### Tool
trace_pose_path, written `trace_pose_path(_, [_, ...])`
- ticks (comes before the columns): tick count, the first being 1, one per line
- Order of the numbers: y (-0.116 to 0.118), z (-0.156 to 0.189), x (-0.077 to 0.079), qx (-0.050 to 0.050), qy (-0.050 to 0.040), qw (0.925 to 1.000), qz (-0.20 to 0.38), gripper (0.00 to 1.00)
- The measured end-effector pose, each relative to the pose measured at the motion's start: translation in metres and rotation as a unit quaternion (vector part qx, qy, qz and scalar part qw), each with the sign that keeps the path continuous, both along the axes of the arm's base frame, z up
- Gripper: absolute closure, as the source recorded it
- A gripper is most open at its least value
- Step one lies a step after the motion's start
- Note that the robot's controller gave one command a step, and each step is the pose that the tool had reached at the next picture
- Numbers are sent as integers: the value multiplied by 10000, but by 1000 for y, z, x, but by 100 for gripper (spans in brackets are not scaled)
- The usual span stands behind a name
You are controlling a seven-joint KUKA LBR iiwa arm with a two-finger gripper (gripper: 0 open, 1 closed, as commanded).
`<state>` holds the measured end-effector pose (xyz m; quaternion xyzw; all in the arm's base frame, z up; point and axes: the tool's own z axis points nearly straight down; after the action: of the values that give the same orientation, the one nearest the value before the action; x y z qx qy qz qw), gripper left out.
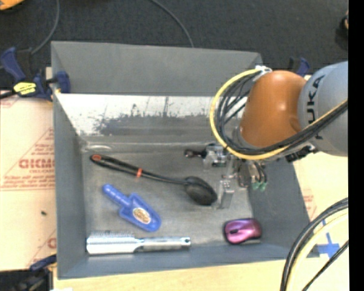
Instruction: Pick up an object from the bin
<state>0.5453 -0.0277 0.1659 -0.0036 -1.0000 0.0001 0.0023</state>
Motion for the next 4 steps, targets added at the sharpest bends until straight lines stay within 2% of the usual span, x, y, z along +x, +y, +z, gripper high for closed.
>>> trace_pose_path(1, [0,5,2,-4,-41,10000,5,0])
trace_pose_path(2, [-16,-81,21,-1,-29,9928,-1197,0])
trace_pose_path(3, [-14,-83,25,-11,-51,9952,-979,0])
trace_pose_path(4, [-5,-65,19,0,-65,9789,-2045,0])
